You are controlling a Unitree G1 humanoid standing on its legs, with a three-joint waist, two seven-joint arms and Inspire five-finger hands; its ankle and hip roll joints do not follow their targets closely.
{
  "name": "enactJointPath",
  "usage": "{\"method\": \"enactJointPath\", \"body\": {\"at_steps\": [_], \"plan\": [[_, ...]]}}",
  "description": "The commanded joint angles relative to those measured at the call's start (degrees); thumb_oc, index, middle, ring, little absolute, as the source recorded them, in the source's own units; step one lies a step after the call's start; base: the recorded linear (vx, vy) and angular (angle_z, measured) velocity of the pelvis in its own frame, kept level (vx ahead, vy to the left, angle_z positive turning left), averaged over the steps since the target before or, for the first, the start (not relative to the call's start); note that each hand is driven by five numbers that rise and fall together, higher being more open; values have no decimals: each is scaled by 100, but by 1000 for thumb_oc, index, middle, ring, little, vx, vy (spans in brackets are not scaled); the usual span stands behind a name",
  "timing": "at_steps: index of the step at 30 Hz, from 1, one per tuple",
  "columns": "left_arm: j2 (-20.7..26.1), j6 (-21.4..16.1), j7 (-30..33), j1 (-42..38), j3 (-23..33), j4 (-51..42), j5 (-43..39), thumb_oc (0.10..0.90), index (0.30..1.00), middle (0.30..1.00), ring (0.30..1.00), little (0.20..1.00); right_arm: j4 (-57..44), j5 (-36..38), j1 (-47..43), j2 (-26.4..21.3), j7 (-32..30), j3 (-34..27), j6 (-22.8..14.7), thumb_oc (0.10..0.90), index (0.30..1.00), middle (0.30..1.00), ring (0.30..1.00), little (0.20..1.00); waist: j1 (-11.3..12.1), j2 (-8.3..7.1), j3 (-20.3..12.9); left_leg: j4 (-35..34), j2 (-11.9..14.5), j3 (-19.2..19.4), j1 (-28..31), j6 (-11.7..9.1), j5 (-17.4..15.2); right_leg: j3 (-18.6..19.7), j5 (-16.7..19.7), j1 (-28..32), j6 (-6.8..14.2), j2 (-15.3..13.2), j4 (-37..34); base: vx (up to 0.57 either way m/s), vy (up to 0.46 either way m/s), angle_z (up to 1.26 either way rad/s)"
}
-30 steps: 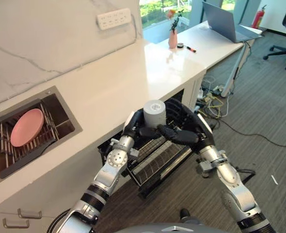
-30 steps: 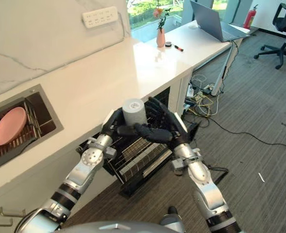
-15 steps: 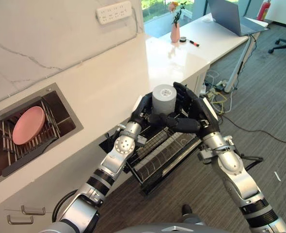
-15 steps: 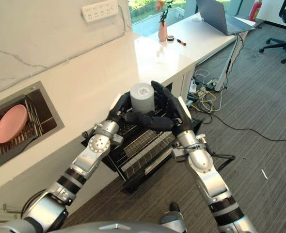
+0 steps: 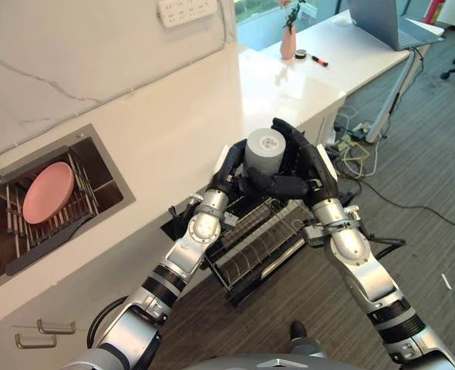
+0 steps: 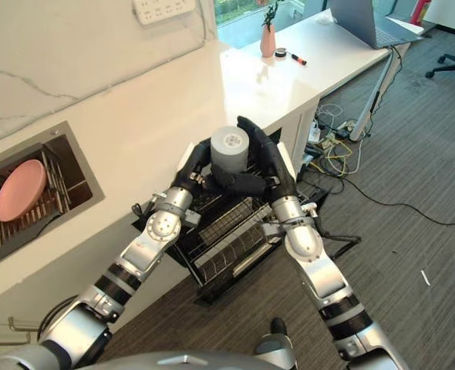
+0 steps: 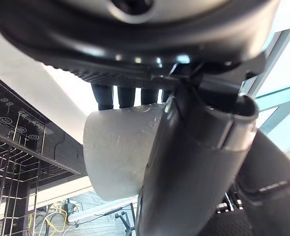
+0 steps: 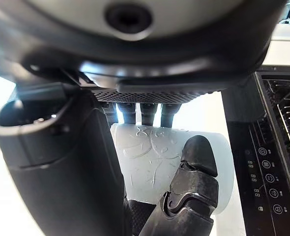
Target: Place the dishes in the dishwasher.
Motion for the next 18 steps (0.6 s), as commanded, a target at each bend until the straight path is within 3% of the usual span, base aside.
{"method": "enactJointPath", "body": {"at_steps": [1, 2, 4, 18], "plan": [[-220, -677, -17, -1141, -328, -205, 148, 400, 300, 300, 300, 300, -373, -52, -734, 383, 42, 108, -333, 800, 900, 900, 900, 900, 65, -382, -275, 467, 188, 73, 304, -213, -485, -149, 71, -54, 268, -214, 79, 0, -5, 13], [-225, -671, -20, -1145, -344, -205, 164, 400, 300, 300, 300, 300, -381, -44, -730, 369, 44, 105, -322, 800, 900, 900, 900, 900, 73, -382, -273, 464, 183, 57, 299, -211, -483, -164, 67, -47, 267, -214, 77, 8, -3, 7], [-248, -659, -8, -1137, -361, -163, 168, 400, 300, 300, 300, 300, -396, -65, -673, 338, 15, 82, -298, 400, 300, 300, 300, 300, 88, -386, -273, 443, 172, 8, 315, -208, -479, -203, 51, -11, 256, -207, 72, 16, -7, 11], [-150, -591, 68, -1145, -458, -156, 583, 400, 300, 300, 300, 300, -380, 335, -397, 520, -158, 10, -427, 400, 300, 300, 300, 300, 116, -439, -304, 403, 160, -66, 364, -194, -493, -246, 10, 55, 245, -188, 77, 3, -2, 5]]}}
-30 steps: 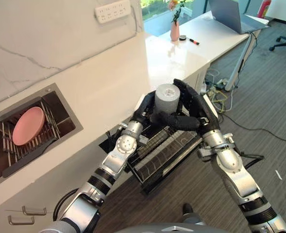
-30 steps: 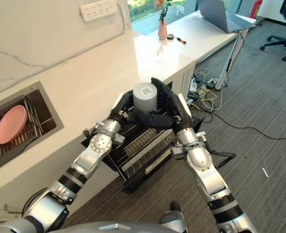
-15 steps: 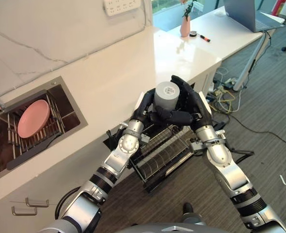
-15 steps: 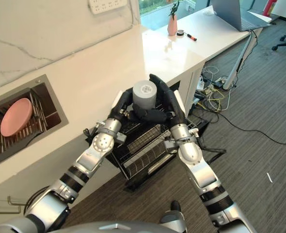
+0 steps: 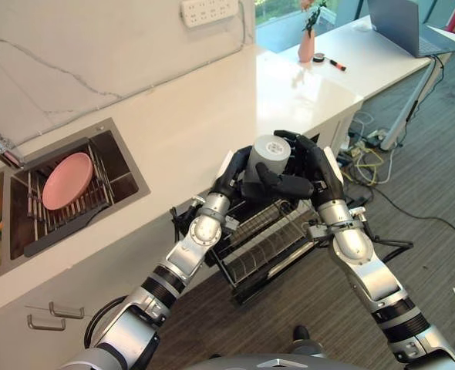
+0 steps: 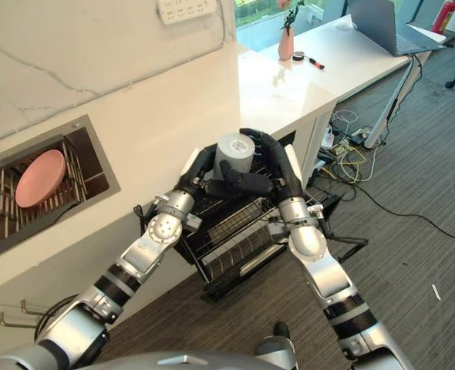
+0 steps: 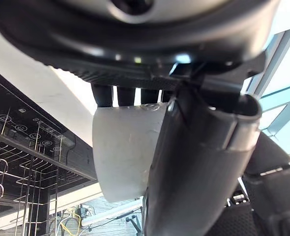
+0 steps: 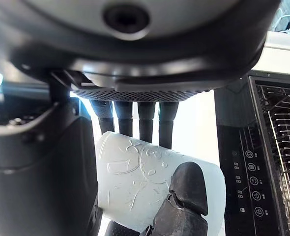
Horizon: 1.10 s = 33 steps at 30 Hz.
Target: Place the dishes in the dishwasher.
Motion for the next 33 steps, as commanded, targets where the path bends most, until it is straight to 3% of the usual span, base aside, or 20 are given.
{"method": "enactJointPath", "body": {"at_steps": [1, 6, 7, 8, 9, 15, 19, 27, 33], "plan": [[-295, -669, 105, -1110, -246, -191, 454, 400, 300, 300, 300, 300, -607, 553, -409, 651, -22, 92, -572, 400, 300, 300, 300, 300, 14, -416, -320, 410, 213, 110, 365, -192, -494, -61, 26, -69, 213, -141, 77, 0, 0, 0], [-296, -654, 194, -1009, -257, -157, 411, 416, 324, 324, 324, 324, -641, 277, -373, 691, -310, -83, -678, 400, 300, 300, 300, 300, 20, -412, -318, 411, 215, 88, 370, -186, -503, -70, 23, -60, 214, -139, 82, 0, 0, 0], [-265, -659, 249, -967, -262, -186, 421, 587, 580, 580, 580, 580, -621, 50, -370, 715, -548, -209, -724, 400, 300, 300, 300, 300, 18, -409, -322, 417, 214, 73, 371, -182, -508, -71, 15, -52, 212, -139, 84, 0, 0, 0], [-251, -661, 265, -947, -260, -201, 434, 664, 695, 695, 695, 695, -606, -85, -375, 719, -663, -282, -738, 400, 300, 300, 300, 300, 21, -403, -322, 412, 215, 62, 371, -180, -508, -72, 10, -47, 212, -138, 85, 3, 21, 5], [-241, -670, 283, -931, -263, -217, 438, 800, 900, 900, 900, 900, -588, -224, -375, 716, -801, -371, -759, 400, 300, 300, 300, 300, 23, -398, -322, 411, 212, 50, 374, -178, -510, -76, 7, -43, 209, -139, 87, -4, 16, 6], [-59, -740, 247, -736, -158, -525, 400, 800, 900, 900, 900, 900, -370, -923, -188, 644, -1540, -1040, -745, 400, 300, 300, 300, 300, 58, -382, -334, 395, 216, -33, 376, -164, -521, -122, -24, 2, 204, -135, 92, -1, 8, 8], [107, -818, 113, -442, -1, -938, 305, 800, 900, 900, 900, 900, -74, -978, 29, 631, -1850, -1479, -699, 400, 300, 300, 300, 300, 135, -396, -331, 379, 214, -115, 372, -157, -516, -194, -42, 48, 198, -128, 90, 1, 0, 11], [403, -918, -67, 57, 356, -1609, 133, 800, 900, 900, 900, 900, 357, -1061, 298, 618, -2138, -2012, -689, 400, 300, 300, 300, 300, 298, -433, -330, 290, 211, -286, 342, -158, -469, -321, -88, 100, 188, -109, 74, -9, -9, 9], [524, -936, -220, 406, 545, -1892, -112, 800, 900, 900, 900, 900, 643, -787, 460, 706, -1917, -1898, -686, 400, 300, 300, 300, 300, 406, -459, -319, 197, 206, -392, 317, -166, -403, -416, -101, 124, 180, -105, 62, -15, -13, 10]]}}
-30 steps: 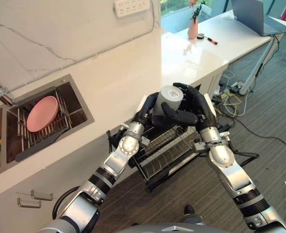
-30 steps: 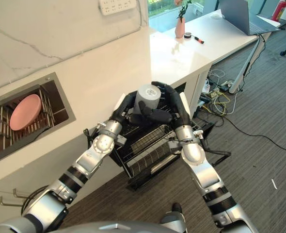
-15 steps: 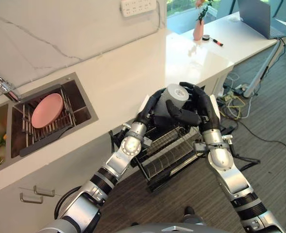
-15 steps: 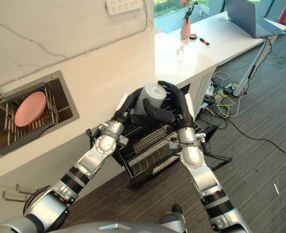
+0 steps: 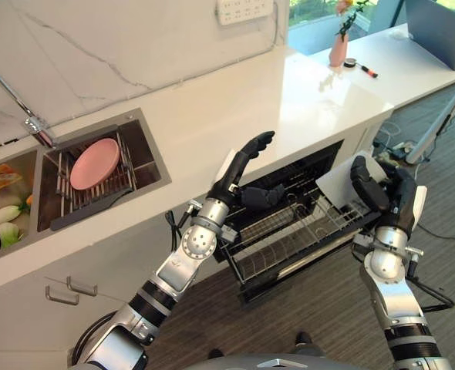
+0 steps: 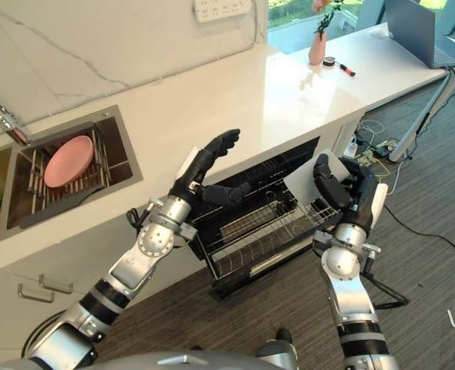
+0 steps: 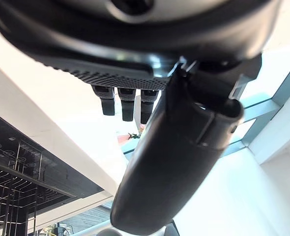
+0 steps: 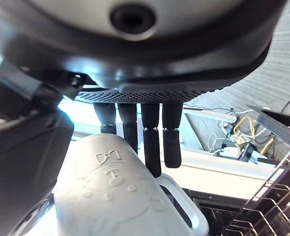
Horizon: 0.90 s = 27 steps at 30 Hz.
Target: Place the dishes in the dishwasher.
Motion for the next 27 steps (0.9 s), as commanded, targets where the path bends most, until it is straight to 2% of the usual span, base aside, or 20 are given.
{"method": "enactJointPath", "body": {"at_steps": [1, 3, 5, 9, 11, 15, 19, 21, 24, 25, 27], "plan": [[197, -659, 42, -487, 418, -501, -167, 800, 900, 900, 900, 900, -338, -73, -504, 130, 140, 1, -596, 400, 300, 300, 300, 300, 134, -443, -329, 200, 205, 90, 428, -143, -430, 52, -93, -80, 177, -105, 63, -22, -16, 13], [224, -608, -63, -237, 449, -505, -307, 800, 900, 900, 900, 900, 163, 237, -560, 215, 520, 476, -516, 400, 300, 300, 300, 300, 264, -454, -310, 161, 198, 38, 447, -145, -408, -14, -107, -41, 165, -98, 61, -19, -14, 7], [244, -590, -108, -155, 464, -508, -351, 800, 900, 900, 900, 900, 342, 358, -605, 249, 612, 605, -496, 400, 300, 300, 300, 300, 290, -463, -308, 149, 199, 35, 454, -147, -399, -28, -113, -27, 161, -97, 61, -3, -4, 7], [379, -380, -538, 402, 492, -492, -809, 800, 900, 900, 900, 900, 1001, 484, -838, 336, 1021, 1082, -271, 400, 300, 300, 300, 300, 509, -457, -271, 115, 208, -80, 436, -159, -341, -129, -125, 6, 144, -95, 61, -4, 4, 13], [422, -311, -647, 543, 514, -489, -976, 800, 900, 900, 900, 900, 1092, 437, -913, 323, 1061, 1130, -212, 400, 300, 300, 300, 300, 544, -455, -249, 115, 208, -123, 410, -160, -329, -158, -124, 4, 142, -96, 61, -22, 8, 19], [649, -30, -1245, 1004, 534, -313, -1549, 800, 900, 900, 900, 900, 1602, 217, -1189, 225, 1270, 1219, -40, 400, 300, 300, 300, 300, 699, -430, -151, 121, 223, -276, 255, -168, -276, -302, -129, -28, 132, -113, 61, -49, 6, 21], [1211, 149, -1788, 1608, 623, -341, -1906, 800, 900, 900, 900, 900, 2291, -50, -1564, 30, 1441, 1325, 52, 400, 300, 300, 300, 300, 934, -403, 12, 123, 258, -469, 22, -217, -170, -520, -139, -81, 112, -113, 61, -76, -8, 32], [1436, 171, -1953, 1892, 702, -295, -1940, 800, 900, 900, 900, 900, 2728, -213, -1782, -110, 1481, 1405, 89, 400, 300, 300, 300, 300, 1033, -402, 54, 118, 278, -586, -106, -248, -112, -651, -156, -112, 96, -109, 61, -48, -19, 28], [1520, 163, -1995, 1995, 737, -287, -1929, 800, 900, 900, 900, 900, 2944, -230, -1865, -167, 1458, 1394, 58, 400, 300, 300, 300, 300, 1086, -403, 75, 116, 286, -647, -160, -259, -87, -702, -167, -119, 90, -99, 61, -35, -26, 35], [1634, 126, -2081, 2188, 798, -172, -1925, 800, 900, 900, 900, 900, 3463, -330, -2086, -383, 1454, 1434, 63, 400, 300, 300, 300, 300, 1196, -400, 148, 110, 303, -762, -288, -285, -28, -815, -186, -156, 73, -89, 61, -71, -37, 32], [1681, 103, -2091, 2266, 820, -130, -1907, 800, 900, 900, 900, 900, 3650, -355, -2194, -451, 1441, 1451, 66, 400, 300, 300, 300, 300, 1244, -393, 179, 105, 303, -825, -353, -292, -1, -850, -192, -182, 69, -79, 61, -35, -39, 44]]}}
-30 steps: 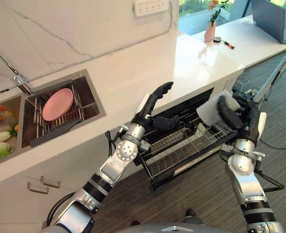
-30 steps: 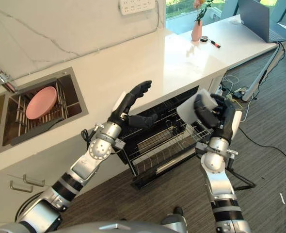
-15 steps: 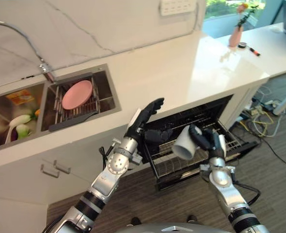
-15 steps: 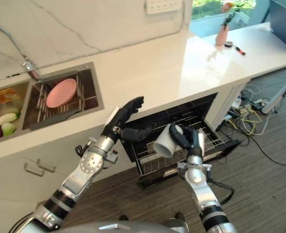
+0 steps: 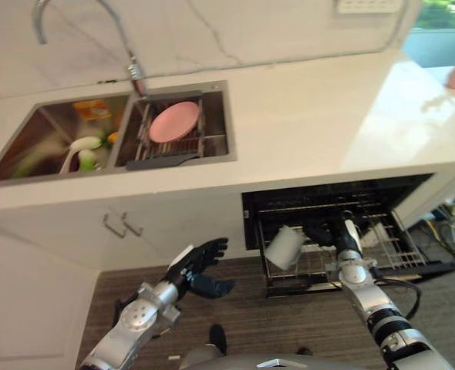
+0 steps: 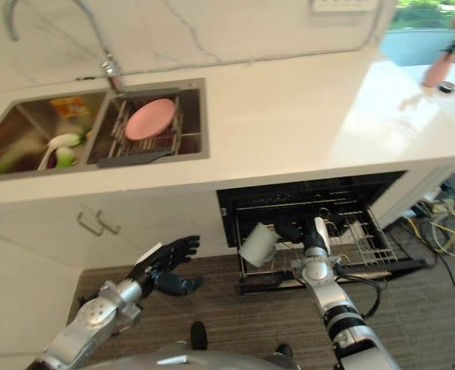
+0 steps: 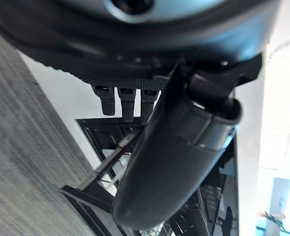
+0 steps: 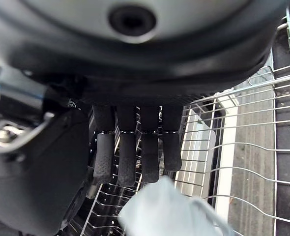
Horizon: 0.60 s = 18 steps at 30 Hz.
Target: Place the dishes in the dishwasher.
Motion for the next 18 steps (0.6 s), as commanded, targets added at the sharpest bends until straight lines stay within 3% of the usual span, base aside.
{"method": "enactJointPath", "body": {"at_steps": [1, 9, 10, 11, 12, 13, 18], "plan": [[12, -519, -169, -732, 361, -164, -149, 800, 900, 900, 900, 900, 216, -344, -1150, -196, -168, 37, -371, 400, 300, 300, 300, 300, -43, -214, 183, 92, 416, 131, 201, -381, -349, 194, -209, -328, 89, -62, 63, -46, -46, 58], [-16, -594, -11, -450, 445, 621, 208, 800, 900, 900, 900, 900, 1554, -934, -1574, -219, 75, 650, -239, 400, 300, 300, 300, 300, 187, -76, 403, 87, 392, -153, -218, -409, -173, -3, -192, -559, 74, -96, 81, -52, -4, 29], [-154, -586, 82, -421, 456, 1126, 492, 800, 900, 900, 900, 900, 1916, -1094, -1565, -59, 281, 891, -182, 400, 300, 300, 300, 300, 217, -41, 410, 82, 385, -198, -295, -410, -151, -24, -183, -609, 80, -128, 84, -25, 22, 9], [-186, -587, 123, -405, 473, 1270, 637, 800, 900, 900, 900, 900, 1966, -1187, -1532, 1, 303, 944, -172, 431, 347, 347, 347, 347, 223, -30, 414, 82, 385, -201, -304, -409, -151, -16, -182, -622, 84, -141, 85, -26, 31, 9], [-232, -589, 160, -364, 508, 1402, 771, 800, 900, 900, 900, 900, 1992, -1230, -1503, 48, 308, 951, -170, 562, 542, 542, 542, 542, 230, -23, 406, 82, 378, -201, -314, -405, -150, -9, -180, -633, 87, -146, 84, 0, 34, 6], [-352, -566, 244, -326, 563, 1711, 953, 800, 900, 900, 900, 900, 2015, -1224, -1446, 130, 275, 913, -154, 800, 900, 900, 900, 900, 227, -10, 399, 81, 359, -188, -316, -398, -155, 12, -168, -657, 94, -164, 85, 0, 0, 0], [-611, -500, 397, -314, 612, 2345, 1187, 800, 900, 900, 900, 900, 1914, -1232, -1374, 201, 193, 860, -132, 800, 900, 900, 900, 900, 217, 16, 393, 77, 329, -147, -279, -376, -184, 75, -150, -675, 109, -202, 86, 0, 33, -8]]}}
